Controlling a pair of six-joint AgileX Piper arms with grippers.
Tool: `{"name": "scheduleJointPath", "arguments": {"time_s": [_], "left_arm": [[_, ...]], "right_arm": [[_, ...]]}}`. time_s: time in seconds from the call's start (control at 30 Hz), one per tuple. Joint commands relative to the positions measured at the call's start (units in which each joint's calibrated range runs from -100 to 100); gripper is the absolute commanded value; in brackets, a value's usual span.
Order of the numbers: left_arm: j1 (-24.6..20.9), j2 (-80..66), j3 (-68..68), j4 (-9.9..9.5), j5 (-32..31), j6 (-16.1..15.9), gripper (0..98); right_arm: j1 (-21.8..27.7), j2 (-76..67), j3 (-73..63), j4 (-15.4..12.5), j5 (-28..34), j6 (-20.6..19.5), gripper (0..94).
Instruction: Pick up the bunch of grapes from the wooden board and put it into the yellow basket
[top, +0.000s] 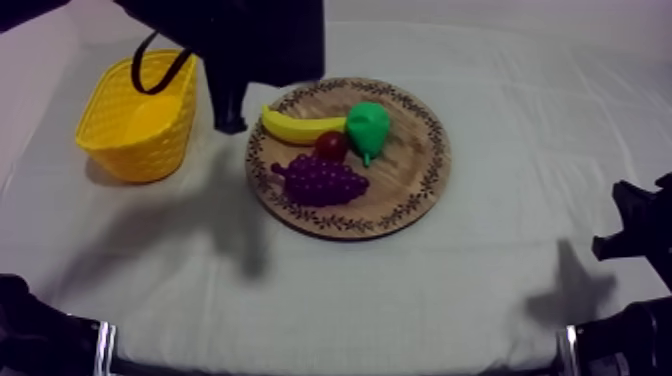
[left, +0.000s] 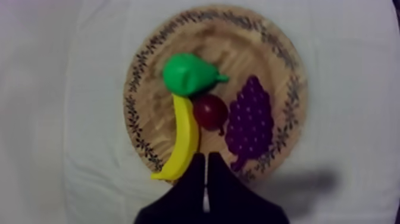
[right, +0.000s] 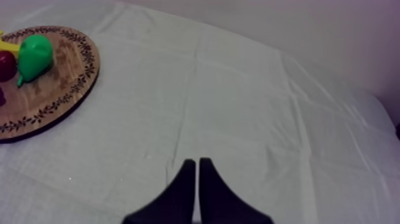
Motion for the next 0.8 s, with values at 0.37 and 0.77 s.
{"name": "scheduleJointPath", "arguments": {"time_s": [0.37, 0.77], "left_arm": [[0.7, 0.8, 1.1, -0.03, 4.4, -5.4, 0.2], [0.3, 0.2, 6.1, -0.41, 2.4, -3.8, 64.8]], "right_arm": [[0.0, 0.0, 0.0, 0.0, 0.0, 0.0, 0.3], [0.0, 0.0, 0.0, 0.0, 0.0, 0.0, 0.3]]}}
